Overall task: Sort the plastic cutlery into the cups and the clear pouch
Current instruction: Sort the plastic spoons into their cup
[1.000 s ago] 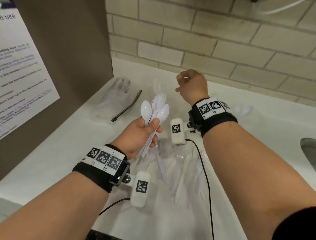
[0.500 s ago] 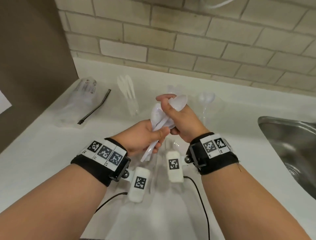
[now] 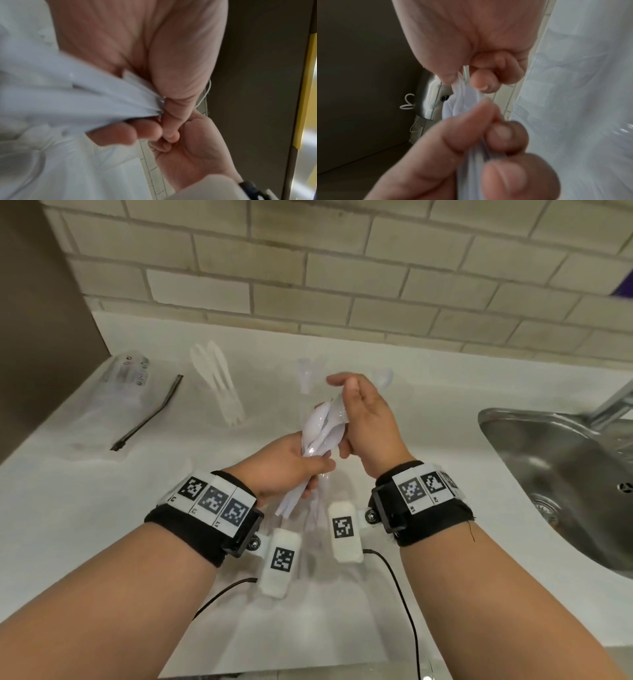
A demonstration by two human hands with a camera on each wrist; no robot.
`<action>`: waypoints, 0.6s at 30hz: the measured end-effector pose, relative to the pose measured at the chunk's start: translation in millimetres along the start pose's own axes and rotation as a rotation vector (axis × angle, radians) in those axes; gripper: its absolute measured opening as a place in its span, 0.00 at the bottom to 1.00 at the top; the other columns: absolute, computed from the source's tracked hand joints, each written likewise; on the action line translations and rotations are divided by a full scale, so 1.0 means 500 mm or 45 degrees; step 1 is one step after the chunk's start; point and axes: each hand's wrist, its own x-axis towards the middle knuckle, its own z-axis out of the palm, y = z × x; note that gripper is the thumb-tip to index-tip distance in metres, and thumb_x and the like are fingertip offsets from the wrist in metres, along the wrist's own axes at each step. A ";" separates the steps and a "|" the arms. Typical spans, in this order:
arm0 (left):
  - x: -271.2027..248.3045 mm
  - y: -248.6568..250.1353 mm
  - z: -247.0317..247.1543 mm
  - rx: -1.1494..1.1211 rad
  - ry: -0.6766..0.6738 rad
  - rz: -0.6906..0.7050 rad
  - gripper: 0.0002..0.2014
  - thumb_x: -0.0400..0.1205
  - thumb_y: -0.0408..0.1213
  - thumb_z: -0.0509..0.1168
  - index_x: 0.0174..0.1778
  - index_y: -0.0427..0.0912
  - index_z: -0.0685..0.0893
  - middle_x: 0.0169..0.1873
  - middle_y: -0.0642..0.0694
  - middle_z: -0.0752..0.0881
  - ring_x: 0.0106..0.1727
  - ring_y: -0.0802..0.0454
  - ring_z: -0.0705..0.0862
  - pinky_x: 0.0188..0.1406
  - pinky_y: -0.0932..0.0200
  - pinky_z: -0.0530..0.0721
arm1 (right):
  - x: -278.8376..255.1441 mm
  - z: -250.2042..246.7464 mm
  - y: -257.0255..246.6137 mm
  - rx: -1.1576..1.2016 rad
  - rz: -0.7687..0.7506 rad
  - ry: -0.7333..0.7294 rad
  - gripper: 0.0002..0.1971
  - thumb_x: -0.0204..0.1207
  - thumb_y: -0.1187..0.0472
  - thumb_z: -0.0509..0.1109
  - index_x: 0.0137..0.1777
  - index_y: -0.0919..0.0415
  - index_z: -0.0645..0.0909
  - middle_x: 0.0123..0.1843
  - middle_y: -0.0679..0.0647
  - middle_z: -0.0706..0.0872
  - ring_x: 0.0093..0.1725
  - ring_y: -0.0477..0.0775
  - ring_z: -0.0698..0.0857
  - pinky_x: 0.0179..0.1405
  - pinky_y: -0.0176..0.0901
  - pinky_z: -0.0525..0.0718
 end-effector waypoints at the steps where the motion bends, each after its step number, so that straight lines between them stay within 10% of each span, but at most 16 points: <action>1: 0.001 0.000 0.001 -0.062 -0.011 -0.016 0.04 0.83 0.34 0.66 0.49 0.36 0.82 0.29 0.47 0.79 0.27 0.53 0.78 0.28 0.55 0.80 | -0.002 0.000 0.005 0.005 0.012 -0.044 0.15 0.88 0.51 0.54 0.60 0.52 0.81 0.37 0.56 0.80 0.19 0.50 0.73 0.16 0.35 0.69; 6: -0.004 -0.005 -0.008 -0.350 -0.098 -0.066 0.09 0.84 0.40 0.63 0.50 0.39 0.85 0.34 0.45 0.85 0.32 0.50 0.84 0.37 0.52 0.85 | -0.012 -0.010 0.009 0.102 0.114 -0.248 0.15 0.88 0.57 0.54 0.69 0.55 0.78 0.30 0.49 0.78 0.22 0.48 0.71 0.18 0.35 0.67; 13: -0.012 -0.014 -0.010 -0.508 -0.216 -0.118 0.18 0.79 0.43 0.68 0.56 0.32 0.79 0.27 0.45 0.78 0.23 0.53 0.75 0.24 0.58 0.79 | -0.016 -0.016 -0.014 -0.029 0.115 -0.386 0.15 0.84 0.53 0.63 0.68 0.52 0.76 0.28 0.52 0.77 0.22 0.51 0.72 0.17 0.34 0.68; 18: -0.016 -0.001 0.001 -0.235 -0.213 -0.068 0.10 0.77 0.42 0.71 0.35 0.40 0.85 0.23 0.44 0.73 0.20 0.53 0.71 0.21 0.60 0.75 | -0.008 -0.013 -0.015 -0.123 0.073 -0.393 0.12 0.73 0.56 0.77 0.53 0.58 0.82 0.24 0.44 0.77 0.19 0.46 0.69 0.16 0.34 0.67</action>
